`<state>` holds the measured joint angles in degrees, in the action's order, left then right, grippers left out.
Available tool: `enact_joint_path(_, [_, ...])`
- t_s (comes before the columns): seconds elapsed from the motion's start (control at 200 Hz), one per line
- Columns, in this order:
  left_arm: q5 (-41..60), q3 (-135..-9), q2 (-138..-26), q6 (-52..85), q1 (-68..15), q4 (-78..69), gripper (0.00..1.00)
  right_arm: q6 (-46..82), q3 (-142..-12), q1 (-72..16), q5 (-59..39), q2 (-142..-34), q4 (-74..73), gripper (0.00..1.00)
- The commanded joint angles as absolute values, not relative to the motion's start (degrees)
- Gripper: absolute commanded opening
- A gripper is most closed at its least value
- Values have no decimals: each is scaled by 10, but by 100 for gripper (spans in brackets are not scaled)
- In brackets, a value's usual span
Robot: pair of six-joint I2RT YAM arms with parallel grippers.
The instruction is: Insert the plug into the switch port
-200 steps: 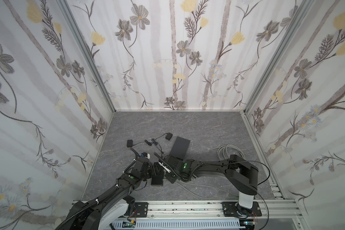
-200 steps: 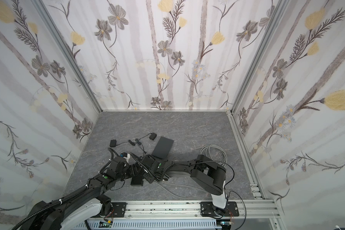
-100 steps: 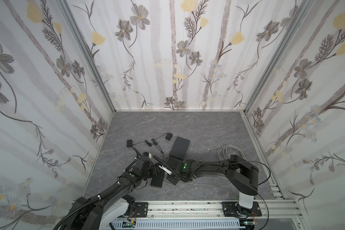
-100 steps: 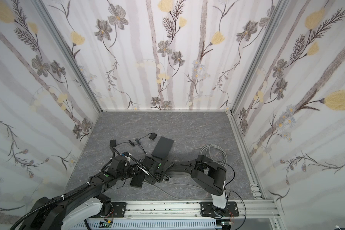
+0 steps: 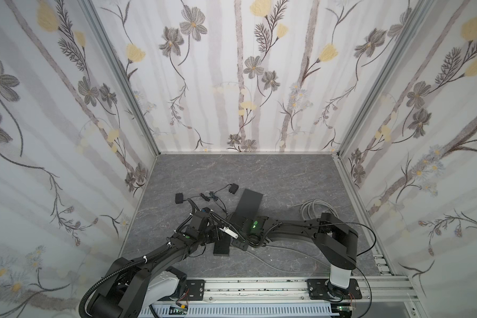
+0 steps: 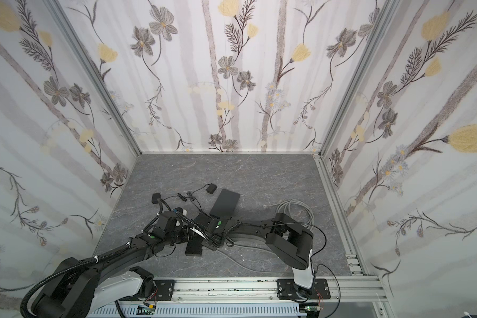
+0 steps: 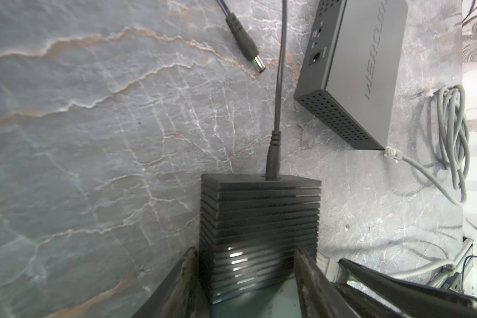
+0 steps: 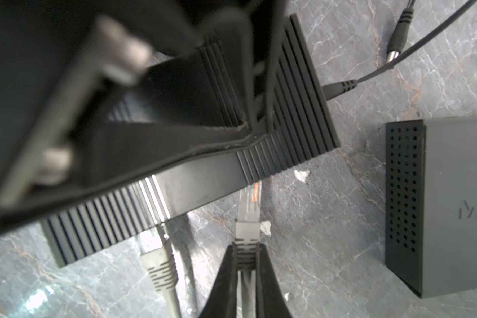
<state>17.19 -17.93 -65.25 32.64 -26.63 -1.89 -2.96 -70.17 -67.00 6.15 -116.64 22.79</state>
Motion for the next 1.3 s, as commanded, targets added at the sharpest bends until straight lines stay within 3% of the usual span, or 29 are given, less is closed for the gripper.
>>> enact_joint_path(0.0, [219,-189,-663,316,-268,-34,57,-84,-699,-678,30,-1160,179,0])
enact_joint_path(0.54, [288,-175,-646,302,-271,-67,59,-175,-607,-671,80,-1109,42,0])
enact_joint_path(0.809, [297,-177,-648,297,-279,-72,60,-197,-586,-652,46,-1089,4,0])
enact_joint_path(1.299, [225,-198,-634,309,-279,-4,64,-88,-551,-625,66,-1116,13,0])
